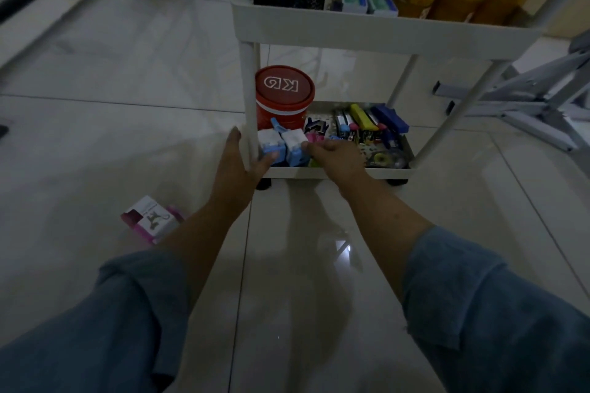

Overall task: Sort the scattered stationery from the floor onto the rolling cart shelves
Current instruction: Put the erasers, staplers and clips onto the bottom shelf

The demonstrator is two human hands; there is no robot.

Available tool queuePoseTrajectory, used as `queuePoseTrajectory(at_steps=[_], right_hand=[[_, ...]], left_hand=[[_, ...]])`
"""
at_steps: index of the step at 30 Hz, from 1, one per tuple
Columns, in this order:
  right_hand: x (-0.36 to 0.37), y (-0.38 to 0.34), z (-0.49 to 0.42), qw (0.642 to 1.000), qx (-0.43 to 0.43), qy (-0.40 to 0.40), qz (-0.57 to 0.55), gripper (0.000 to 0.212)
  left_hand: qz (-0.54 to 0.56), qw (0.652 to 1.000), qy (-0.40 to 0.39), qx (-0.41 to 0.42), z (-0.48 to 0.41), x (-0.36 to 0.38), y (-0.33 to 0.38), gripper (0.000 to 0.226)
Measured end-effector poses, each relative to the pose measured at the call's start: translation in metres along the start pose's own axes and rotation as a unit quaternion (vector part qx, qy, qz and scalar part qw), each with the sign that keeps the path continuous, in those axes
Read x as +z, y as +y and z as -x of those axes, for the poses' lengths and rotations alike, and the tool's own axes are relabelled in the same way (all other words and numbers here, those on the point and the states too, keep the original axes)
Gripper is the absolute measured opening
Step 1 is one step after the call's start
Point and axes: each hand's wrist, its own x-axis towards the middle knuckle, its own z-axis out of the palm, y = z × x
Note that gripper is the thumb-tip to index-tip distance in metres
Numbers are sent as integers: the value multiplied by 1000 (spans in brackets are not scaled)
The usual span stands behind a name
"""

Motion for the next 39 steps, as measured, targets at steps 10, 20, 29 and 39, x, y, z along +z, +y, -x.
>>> queuePoseTrajectory(at_steps=[10, 20, 29, 39], right_hand=[[2, 10, -4, 1000, -10, 7, -17, 31], [26, 20, 1, 984, 38, 131, 112, 34], [25, 13, 22, 989, -33, 134, 57, 35], [99, 47, 101, 994, -97, 29, 33, 28]], left_hand=[[-12, 999, -37, -34, -34, -3, -11, 48], [11, 996, -83, -44, -38, -5, -14, 48], [-117, 993, -29, -1, -2, -16, -5, 67], [-408, 909, -26, -77, 31, -99, -65, 98]])
